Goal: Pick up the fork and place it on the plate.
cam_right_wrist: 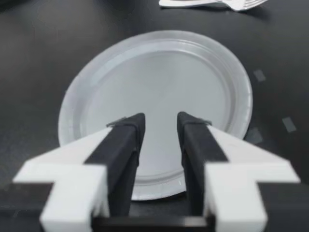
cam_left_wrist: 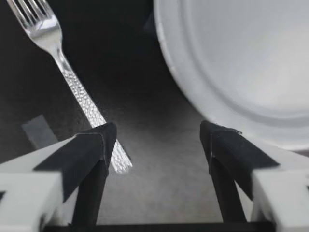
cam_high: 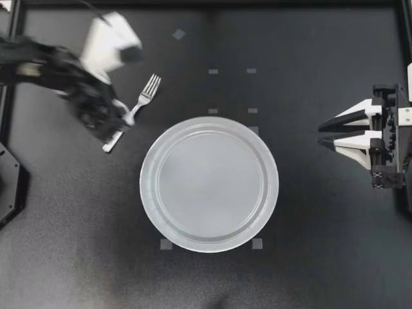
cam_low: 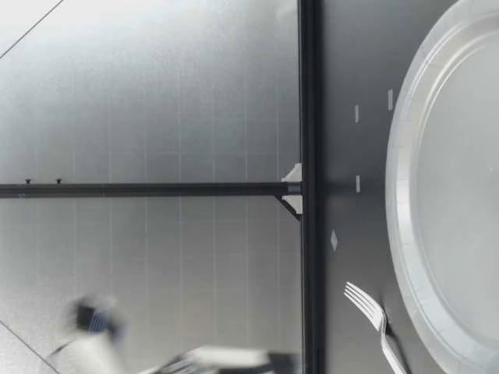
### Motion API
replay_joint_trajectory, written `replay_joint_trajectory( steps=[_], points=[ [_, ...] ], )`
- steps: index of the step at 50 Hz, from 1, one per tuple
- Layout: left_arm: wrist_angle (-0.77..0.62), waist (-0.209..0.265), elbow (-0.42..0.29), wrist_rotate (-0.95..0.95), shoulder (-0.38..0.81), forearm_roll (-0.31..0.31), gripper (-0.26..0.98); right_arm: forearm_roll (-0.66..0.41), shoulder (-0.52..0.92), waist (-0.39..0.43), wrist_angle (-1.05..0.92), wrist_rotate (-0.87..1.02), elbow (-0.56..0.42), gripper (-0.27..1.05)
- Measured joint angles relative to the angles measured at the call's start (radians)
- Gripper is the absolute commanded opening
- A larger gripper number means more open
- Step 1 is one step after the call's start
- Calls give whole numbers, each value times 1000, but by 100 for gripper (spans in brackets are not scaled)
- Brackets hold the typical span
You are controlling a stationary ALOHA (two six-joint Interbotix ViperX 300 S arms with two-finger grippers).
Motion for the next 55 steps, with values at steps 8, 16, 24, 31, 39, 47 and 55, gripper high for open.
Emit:
replay_joint_trajectory(
  steps=[8, 16, 24, 31, 39, 47, 55],
  points=[
    [-41, 0, -66, 35, 169, 5, 59, 0, -12, 0, -31, 23, 37, 42],
    [-67, 21, -117, 48, 218, 14, 59, 0, -38, 0, -49, 37, 63, 42],
    [-71, 91, -114, 44, 222, 25, 59, 0, -58, 5, -58, 37, 83, 42],
    [-78, 109, -94, 40, 233, 29, 59, 0, -61, 18, -83, 37, 92, 42],
    [-80, 109, -78, 17, 256, 29, 59, 0, -54, 23, -112, 37, 94, 42],
    [-91, 109, -48, 3, 264, 29, 59, 0, -49, 23, -117, 38, 95, 42],
    [-118, 109, -23, 3, 264, 29, 59, 2, -48, 25, -117, 40, 94, 42]
  ],
)
